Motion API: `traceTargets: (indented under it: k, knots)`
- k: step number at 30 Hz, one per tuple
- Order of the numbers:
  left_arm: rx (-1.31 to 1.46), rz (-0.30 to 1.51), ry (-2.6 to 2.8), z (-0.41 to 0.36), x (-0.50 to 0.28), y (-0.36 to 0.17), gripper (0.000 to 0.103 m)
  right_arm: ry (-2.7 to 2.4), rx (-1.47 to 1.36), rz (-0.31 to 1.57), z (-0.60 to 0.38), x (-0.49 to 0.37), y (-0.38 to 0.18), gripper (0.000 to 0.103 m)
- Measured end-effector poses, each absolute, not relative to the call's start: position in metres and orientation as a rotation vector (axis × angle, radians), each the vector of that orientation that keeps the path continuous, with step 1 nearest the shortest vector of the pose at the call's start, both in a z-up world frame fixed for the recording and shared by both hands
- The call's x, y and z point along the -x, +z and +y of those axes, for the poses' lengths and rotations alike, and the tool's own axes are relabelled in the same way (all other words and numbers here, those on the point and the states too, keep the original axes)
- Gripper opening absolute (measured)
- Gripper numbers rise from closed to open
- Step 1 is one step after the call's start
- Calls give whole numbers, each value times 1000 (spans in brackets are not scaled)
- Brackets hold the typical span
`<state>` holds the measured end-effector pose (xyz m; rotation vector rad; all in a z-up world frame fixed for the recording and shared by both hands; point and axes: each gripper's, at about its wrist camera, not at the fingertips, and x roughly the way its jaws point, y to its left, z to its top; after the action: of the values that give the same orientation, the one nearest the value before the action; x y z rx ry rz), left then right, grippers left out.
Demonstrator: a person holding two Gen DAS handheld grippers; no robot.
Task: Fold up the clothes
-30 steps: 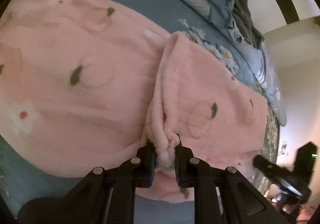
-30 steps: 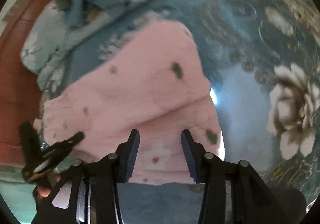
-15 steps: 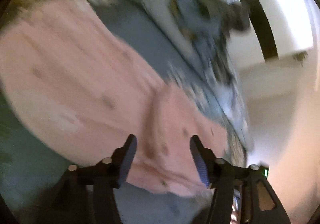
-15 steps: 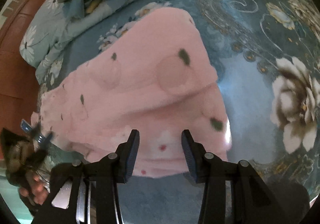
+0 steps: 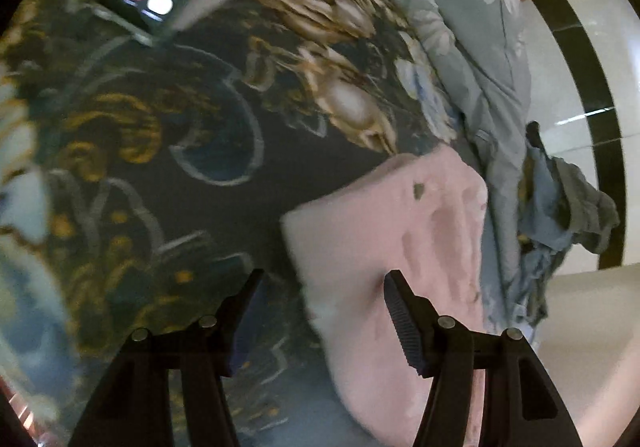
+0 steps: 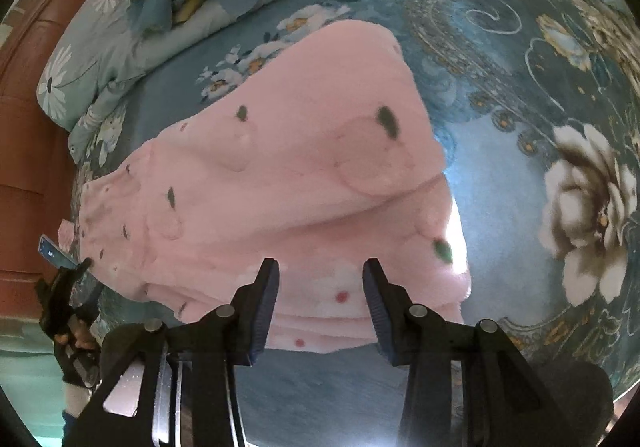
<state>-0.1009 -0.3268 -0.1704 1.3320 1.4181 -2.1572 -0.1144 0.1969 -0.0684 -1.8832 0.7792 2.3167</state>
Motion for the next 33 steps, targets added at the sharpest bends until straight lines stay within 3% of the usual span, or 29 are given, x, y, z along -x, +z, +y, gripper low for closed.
traceTargets:
  k: [4, 7, 9, 18, 24, 29, 33]
  knots:
    - [-1347, 1365, -2194, -328, 117, -173, 62, 2320, 1898, 764, 193, 117, -65, 45]
    - [-1338, 1311, -2200, -327, 123, -170, 36, 2328, 1906, 755, 189, 118, -64, 45]
    - [-1343, 1258, -2211, -324, 126, -164, 28, 2324, 1908, 758, 189, 117, -66, 45]
    - [-1214, 920, -2619, -260, 154, -48, 25, 2302, 1833, 892, 212, 94, -68, 45]
    - [-1171, 673, -2993, -159, 173, 46, 25, 2295, 1769, 981, 233, 77, -67, 45]
    - [-1287, 562, -3190, -57, 176, 66, 25, 2293, 1690, 1083, 253, 64, -66, 45]
    - [-1581, 406, -3203, 25, 173, 31, 25, 2304, 1640, 1131, 265, 57, -63, 45]
